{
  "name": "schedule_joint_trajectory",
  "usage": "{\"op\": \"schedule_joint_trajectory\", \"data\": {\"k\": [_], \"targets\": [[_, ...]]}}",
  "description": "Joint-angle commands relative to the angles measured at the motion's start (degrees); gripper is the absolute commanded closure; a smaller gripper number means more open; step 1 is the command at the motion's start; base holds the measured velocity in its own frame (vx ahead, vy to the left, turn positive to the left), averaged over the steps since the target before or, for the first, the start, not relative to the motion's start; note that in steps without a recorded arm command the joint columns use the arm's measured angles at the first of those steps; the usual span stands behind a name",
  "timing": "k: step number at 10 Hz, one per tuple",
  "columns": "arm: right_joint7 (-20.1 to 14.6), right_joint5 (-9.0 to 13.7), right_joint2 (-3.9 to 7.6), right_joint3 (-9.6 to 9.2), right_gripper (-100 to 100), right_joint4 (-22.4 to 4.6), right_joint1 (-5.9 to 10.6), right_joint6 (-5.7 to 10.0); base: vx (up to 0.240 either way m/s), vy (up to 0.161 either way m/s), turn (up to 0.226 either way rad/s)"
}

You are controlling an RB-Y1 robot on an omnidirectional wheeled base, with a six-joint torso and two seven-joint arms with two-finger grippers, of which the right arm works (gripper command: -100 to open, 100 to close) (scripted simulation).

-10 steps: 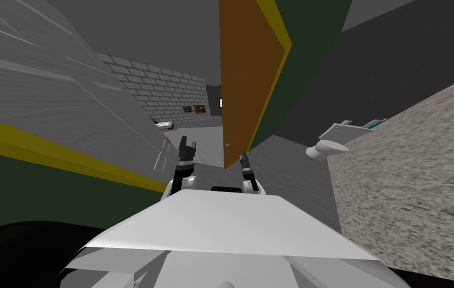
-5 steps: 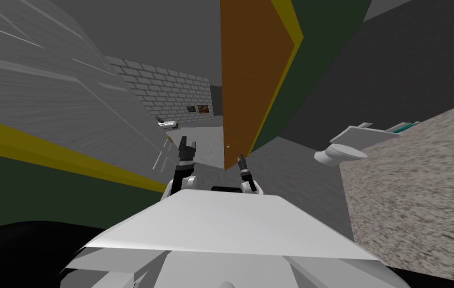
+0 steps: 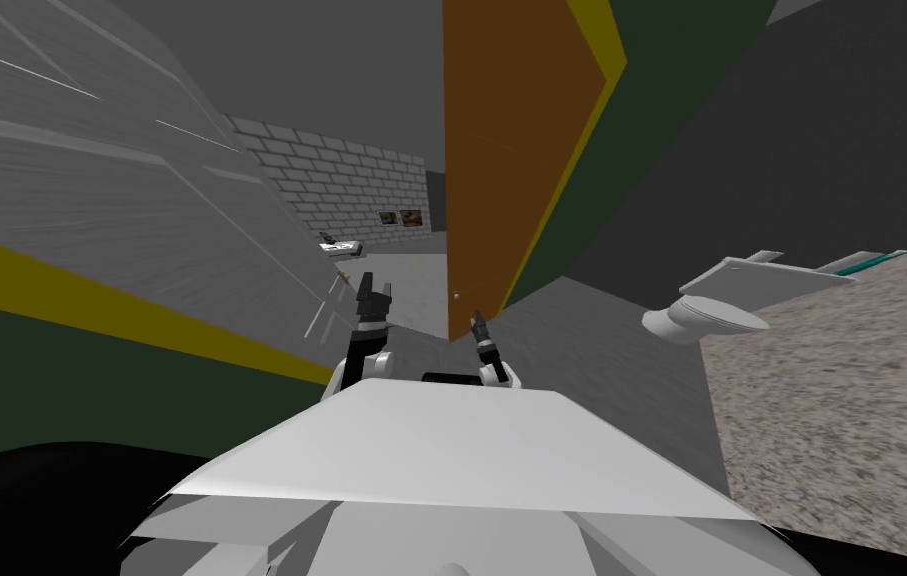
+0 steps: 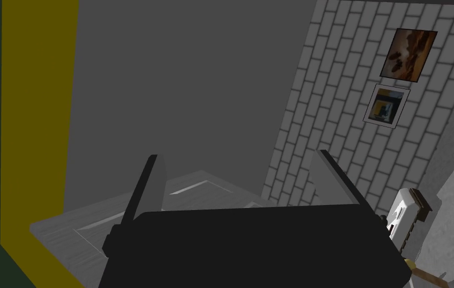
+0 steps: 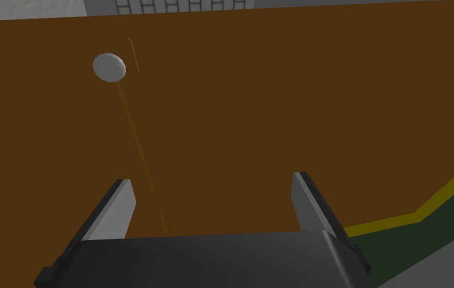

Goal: Push the door open

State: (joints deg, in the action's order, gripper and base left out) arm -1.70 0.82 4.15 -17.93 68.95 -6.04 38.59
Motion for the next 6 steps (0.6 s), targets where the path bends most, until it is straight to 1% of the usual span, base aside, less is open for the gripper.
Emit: {"op": "schedule_joint_trajectory", "data": {"k": [1,6], "targets": [[-0.02,-0.13,-0.09,-0.68,-100,-2.34,0.53,0.64,0.08,-0.059,0.094],[-0.03,-0.44,-0.71,-2.42,-100,-8.82,2.7,1.74,0.082,-0.063,0.093]]}}
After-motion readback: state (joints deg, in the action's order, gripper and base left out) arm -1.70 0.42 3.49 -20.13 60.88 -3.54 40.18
